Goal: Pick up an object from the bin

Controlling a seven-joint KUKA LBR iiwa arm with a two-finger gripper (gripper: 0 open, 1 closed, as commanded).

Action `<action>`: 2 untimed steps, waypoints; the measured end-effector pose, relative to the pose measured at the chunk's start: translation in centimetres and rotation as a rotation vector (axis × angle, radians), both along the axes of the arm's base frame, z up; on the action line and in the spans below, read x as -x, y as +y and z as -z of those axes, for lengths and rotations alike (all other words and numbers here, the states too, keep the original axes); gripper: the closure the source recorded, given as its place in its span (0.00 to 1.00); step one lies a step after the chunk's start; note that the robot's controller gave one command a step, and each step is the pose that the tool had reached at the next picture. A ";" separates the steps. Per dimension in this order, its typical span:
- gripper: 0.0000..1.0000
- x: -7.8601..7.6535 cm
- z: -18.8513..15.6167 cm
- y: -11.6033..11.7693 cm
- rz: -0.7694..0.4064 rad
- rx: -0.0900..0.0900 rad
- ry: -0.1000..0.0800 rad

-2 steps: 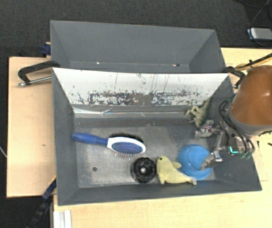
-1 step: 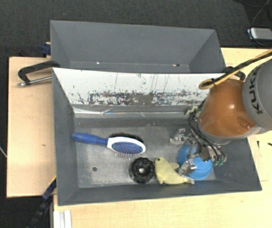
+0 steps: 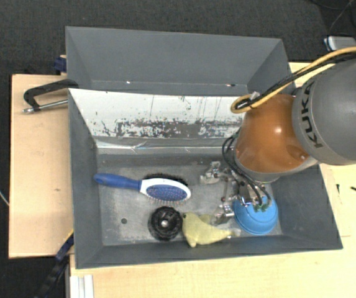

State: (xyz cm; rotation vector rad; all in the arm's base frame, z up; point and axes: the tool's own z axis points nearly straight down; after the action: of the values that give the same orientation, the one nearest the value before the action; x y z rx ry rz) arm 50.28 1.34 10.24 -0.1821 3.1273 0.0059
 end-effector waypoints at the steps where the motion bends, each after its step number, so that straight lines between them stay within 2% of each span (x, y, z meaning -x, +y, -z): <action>1: 0.00 0.8 -2.6 -6.5 -0.084 0.007 0.001; 2: 0.00 0.3 3.0 6.0 -0.123 0.012 0.002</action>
Offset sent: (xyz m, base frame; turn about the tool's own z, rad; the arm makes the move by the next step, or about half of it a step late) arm -0.0091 -0.0621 0.0239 -0.0899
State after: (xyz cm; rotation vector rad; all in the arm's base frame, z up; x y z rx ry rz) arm 50.03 7.33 7.29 -0.3738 3.1130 -0.0113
